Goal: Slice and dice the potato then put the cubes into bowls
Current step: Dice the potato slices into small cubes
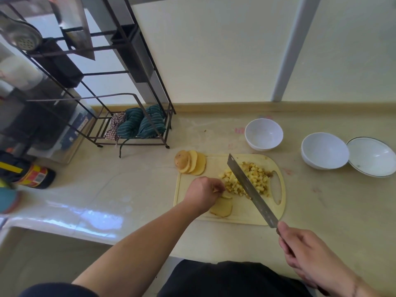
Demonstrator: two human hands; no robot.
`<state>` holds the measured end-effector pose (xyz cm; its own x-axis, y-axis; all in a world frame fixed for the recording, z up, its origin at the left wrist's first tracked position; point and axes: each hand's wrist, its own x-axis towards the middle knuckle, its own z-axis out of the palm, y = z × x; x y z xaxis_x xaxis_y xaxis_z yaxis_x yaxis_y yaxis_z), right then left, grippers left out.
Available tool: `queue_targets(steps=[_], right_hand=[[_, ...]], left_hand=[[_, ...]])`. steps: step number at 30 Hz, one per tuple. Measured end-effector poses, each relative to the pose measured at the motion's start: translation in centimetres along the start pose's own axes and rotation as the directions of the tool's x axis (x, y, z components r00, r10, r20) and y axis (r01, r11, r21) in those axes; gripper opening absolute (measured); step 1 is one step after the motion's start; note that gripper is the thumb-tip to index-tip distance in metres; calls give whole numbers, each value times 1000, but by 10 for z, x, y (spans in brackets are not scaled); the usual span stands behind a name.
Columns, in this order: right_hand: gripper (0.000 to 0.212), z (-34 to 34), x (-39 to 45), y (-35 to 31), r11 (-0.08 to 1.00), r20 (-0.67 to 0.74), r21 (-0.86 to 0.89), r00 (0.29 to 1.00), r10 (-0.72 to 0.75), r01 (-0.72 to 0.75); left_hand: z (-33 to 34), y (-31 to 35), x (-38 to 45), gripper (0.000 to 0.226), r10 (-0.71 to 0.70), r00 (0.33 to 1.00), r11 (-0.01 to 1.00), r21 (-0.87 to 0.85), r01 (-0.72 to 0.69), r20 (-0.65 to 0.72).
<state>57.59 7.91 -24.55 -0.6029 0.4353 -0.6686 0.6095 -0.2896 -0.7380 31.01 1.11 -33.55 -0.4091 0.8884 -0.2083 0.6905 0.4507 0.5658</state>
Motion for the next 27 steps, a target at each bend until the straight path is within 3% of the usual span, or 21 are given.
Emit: queue_targets(steps=[5, 8, 18, 22, 27], right_hand=[[55, 0, 4, 1, 999, 20, -12, 999, 31, -31], [55, 0, 6, 2, 998, 25, -16, 998, 54, -54], [54, -5, 5, 6, 998, 10, -13, 998, 57, -57], [55, -6, 4, 8, 999, 7, -16, 999, 49, -49], [54, -8, 4, 6, 998, 18, -37, 998, 56, -55]], left_hand=[[2, -8, 5, 15, 222, 971, 956, 177, -234, 84], [-1, -3, 10, 18, 226, 961, 930, 258, -261, 159], [7, -19, -4, 12, 278, 959, 938, 201, -282, 48], [4, -19, -4, 17, 298, 952, 932, 191, -307, 72], [0, -17, 4, 6, 458, 882, 834, 291, -470, 111]])
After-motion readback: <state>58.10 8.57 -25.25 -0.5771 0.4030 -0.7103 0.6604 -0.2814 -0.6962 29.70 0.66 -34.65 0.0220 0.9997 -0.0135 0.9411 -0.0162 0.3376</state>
